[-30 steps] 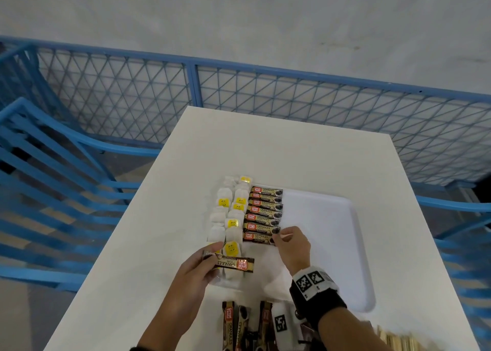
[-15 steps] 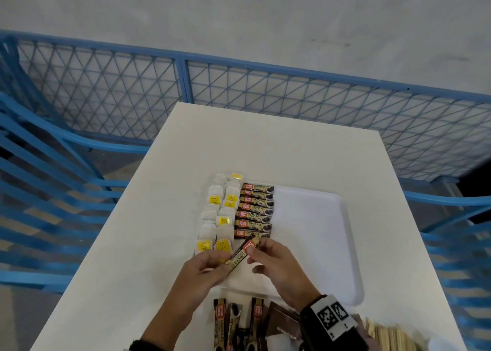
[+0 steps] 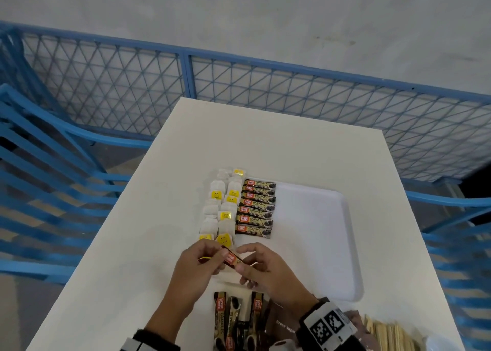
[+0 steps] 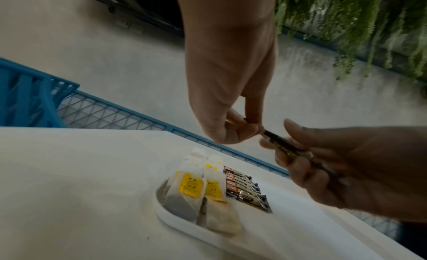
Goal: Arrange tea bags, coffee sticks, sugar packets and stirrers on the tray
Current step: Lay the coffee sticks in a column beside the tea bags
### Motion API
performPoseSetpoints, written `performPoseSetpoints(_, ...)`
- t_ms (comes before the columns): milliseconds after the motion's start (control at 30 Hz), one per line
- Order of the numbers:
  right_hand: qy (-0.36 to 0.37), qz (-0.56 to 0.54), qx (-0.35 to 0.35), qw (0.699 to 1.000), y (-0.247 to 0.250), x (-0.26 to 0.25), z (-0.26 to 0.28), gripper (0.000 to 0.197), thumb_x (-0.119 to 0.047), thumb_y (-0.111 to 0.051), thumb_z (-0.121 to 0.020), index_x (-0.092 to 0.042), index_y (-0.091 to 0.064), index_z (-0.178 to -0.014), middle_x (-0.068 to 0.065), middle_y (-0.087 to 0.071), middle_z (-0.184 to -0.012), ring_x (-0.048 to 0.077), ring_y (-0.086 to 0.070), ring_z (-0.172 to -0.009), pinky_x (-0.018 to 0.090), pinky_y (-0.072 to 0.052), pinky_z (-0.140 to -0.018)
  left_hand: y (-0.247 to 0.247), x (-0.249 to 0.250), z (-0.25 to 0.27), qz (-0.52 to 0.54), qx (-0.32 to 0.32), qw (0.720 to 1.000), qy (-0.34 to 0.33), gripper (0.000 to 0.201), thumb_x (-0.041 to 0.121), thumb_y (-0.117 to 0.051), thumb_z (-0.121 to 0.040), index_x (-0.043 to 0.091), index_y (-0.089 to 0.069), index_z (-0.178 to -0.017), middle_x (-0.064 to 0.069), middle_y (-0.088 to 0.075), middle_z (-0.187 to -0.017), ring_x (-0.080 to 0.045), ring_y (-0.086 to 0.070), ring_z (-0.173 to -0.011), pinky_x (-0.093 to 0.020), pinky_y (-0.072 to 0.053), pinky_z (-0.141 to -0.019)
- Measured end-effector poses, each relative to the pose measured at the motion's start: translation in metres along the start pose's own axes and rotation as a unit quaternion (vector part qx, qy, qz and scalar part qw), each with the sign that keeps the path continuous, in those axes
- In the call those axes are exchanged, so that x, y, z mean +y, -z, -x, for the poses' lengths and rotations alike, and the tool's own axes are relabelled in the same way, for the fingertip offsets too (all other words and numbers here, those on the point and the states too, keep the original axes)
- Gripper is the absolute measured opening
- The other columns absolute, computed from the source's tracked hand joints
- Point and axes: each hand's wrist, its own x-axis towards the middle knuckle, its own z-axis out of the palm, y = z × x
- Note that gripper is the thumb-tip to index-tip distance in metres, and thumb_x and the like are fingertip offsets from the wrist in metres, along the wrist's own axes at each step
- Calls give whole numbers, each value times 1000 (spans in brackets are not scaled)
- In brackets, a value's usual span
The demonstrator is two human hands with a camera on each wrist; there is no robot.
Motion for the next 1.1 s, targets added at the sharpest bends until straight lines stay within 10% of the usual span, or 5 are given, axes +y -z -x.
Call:
performPoseSetpoints(200,-30,-83,73,993,17,7,-1,13,0,-59,-87,-7,-67,-95,6,-66,-74,14,-64,-69,21,-54,-71,7,-15,0,28,21,999,23,3,5,-62,-87,5,-63,-84,-9,-68,-71,-17,-65,-66,-24,-53,-67)
performPoseSetpoints(667,-114,43,302,946,47,38,-43,10,-11,-69,-81,-14,-59,-80,3,-66,-77,15,-58,-70,21,-45,-62,-5,-73,13,-321,-86,941,71,43,49,-69,-76,17,-41,-86,0,-50,-87,-7,-44,-68,-15,-34,-53)
performPoseSetpoints(933,-109,149,327,927,43,37,-55,17,-17,-68,-81,-16,-55,-71,8,-67,-80,24,-63,-81,33,-53,-76,-25,-74,20,-382,-87,918,63,67,55,-71,-70,15,-30,-102,0,-36,-99,-23,-54,-102,-29,-48,-84)
performPoseSetpoints(1100,-105,179,321,924,40,36,-58,21,-17,-65,-84,-15,-50,-70,0,-59,-72,18,-56,-73,20,-45,-60,-23,-75,19,-375,-68,922,64,61,43,-73,-74,11,-34,-109,-1,-38,-101,-23,-53,-103,-27,-47,-84)
